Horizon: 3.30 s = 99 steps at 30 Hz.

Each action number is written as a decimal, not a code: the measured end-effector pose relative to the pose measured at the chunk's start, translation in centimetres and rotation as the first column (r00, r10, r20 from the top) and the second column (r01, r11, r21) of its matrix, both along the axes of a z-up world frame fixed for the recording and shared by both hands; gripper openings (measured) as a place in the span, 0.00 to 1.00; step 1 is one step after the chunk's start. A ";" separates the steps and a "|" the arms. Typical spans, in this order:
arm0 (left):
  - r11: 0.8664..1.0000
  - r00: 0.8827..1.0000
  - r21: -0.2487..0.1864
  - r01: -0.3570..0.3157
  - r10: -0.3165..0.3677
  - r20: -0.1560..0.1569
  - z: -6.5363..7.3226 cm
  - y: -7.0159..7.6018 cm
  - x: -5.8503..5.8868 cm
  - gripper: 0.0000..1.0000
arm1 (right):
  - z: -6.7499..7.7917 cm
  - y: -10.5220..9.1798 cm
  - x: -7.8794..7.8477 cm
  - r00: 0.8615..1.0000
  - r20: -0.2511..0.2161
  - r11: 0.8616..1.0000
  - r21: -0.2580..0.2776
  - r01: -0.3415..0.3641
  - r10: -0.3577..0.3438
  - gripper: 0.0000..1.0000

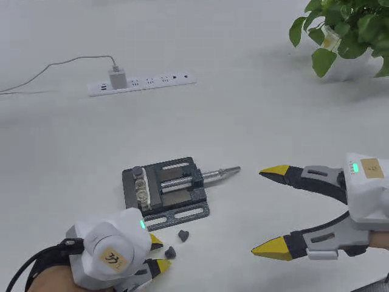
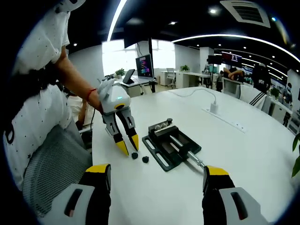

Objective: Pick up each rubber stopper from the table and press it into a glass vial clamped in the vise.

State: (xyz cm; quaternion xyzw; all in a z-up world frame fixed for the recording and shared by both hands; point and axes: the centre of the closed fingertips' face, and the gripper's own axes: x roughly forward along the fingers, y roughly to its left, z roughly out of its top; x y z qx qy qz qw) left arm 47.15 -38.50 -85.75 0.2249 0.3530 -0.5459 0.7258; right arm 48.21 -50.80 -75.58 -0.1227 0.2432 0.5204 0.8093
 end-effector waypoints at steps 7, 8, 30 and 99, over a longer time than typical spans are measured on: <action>1.000 1.000 0.004 -0.009 0.009 -0.016 -0.4 -0.2 -0.2 0.10 | 0.1 0.0 -0.1 1.000 -0.002 1.000 0.002 0.006 -0.006 0.79; 1.000 1.000 0.004 -0.011 0.011 -0.019 -0.4 -0.2 -0.2 0.10 | 0.1 0.0 -0.1 1.000 -0.002 1.000 0.002 0.006 -0.006 0.79; 0.999 0.999 -0.015 -0.032 0.031 -0.019 -0.5 -0.2 0.2 0.04 | 0.6 1.2 -0.2 1.000 -0.017 1.000 0.018 0.005 -0.005 0.76; 0.919 0.966 -0.369 0.140 -0.045 0.254 20.5 -2.2 -1.8 0.03 | 10.6 11.1 -3.4 0.957 -0.050 0.956 0.088 -0.281 0.286 0.09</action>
